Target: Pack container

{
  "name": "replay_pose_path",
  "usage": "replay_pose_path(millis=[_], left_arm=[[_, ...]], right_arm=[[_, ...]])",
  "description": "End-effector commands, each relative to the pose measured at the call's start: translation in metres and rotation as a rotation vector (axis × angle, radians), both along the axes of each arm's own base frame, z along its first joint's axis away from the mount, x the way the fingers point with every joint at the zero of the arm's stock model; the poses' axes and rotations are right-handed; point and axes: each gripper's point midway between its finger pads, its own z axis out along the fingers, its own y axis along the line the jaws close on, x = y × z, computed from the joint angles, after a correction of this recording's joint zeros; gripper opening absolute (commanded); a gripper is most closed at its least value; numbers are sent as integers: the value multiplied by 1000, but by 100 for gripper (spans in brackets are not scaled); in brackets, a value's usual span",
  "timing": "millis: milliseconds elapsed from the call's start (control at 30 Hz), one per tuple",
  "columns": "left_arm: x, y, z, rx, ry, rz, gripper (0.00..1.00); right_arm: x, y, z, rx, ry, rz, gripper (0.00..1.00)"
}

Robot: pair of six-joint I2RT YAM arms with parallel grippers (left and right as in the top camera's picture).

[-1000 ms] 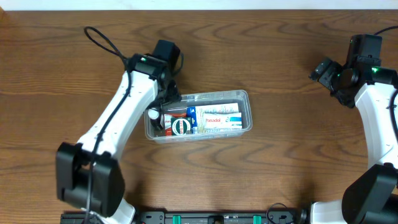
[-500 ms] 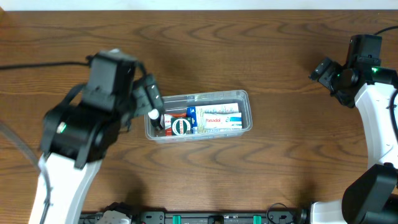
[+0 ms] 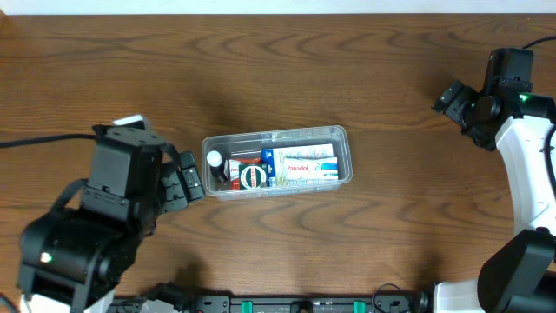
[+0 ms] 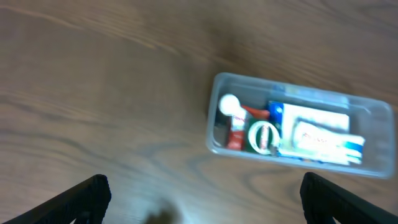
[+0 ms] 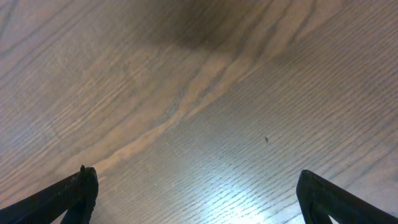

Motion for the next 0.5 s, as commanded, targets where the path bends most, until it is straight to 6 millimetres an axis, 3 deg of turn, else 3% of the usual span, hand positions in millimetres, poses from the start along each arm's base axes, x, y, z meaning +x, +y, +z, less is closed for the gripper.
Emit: replay_pose_path(millis=[0, 267, 467], left_arm=[[9, 14, -16, 75, -45, 42, 98], [39, 25, -59, -32, -328, 135, 98], [40, 26, -95, -122, -479, 135, 98]], right_arm=[[0, -2, -1, 2, 2, -16, 99], [0, -2, -1, 2, 2, -16, 99], [0, -2, -1, 2, 2, -16, 99]])
